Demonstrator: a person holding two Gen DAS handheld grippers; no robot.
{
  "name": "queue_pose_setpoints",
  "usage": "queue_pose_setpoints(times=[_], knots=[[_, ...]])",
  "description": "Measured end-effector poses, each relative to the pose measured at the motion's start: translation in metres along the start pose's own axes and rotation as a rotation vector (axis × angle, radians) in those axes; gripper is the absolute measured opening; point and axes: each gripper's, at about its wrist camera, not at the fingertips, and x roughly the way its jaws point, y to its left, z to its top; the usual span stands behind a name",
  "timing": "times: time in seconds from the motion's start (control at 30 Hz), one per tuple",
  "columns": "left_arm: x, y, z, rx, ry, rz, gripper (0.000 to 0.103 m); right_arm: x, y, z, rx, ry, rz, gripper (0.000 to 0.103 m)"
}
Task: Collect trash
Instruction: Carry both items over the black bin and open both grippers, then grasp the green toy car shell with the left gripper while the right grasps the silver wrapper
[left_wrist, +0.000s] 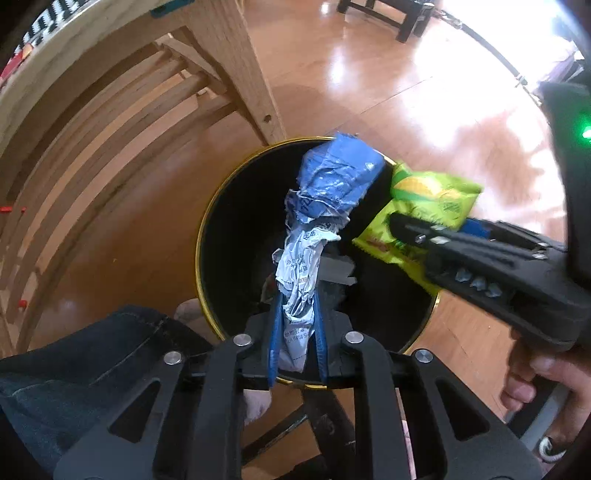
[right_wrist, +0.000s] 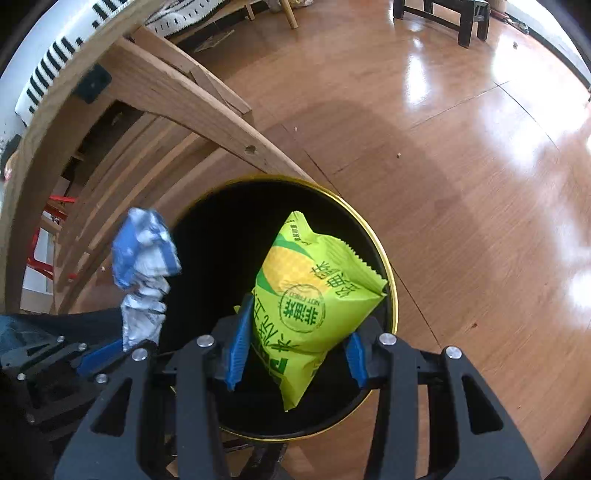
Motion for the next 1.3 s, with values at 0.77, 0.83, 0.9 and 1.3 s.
queue_pose_setpoints(times=[0.77, 0.83, 0.9, 1.3], knots=[[-0.195, 0.177, -0.008, -0.347, -0.459, 0.119, 0.096, -0.127, 0.093, 0.089, -0.09, -0.353, 0.021, 0.096], [-0.204, 0.227, -0.019, -0.447, -0.454, 0.209, 0.096, -0.127, 0.124, 0.097, -0.154, -0.343, 0.036, 0.096], [-0.207, 0.272, -0.03, -0.537, -0.437, 0.275, 0.096, -0.118, 0.168, 0.108, -0.235, -0.312, 0.055, 0.096], [-0.219, 0.413, -0.03, -0.702, -0.412, 0.345, 0.096, -0.048, 0.382, 0.148, -0.408, -0.237, 0.117, 0.096]])
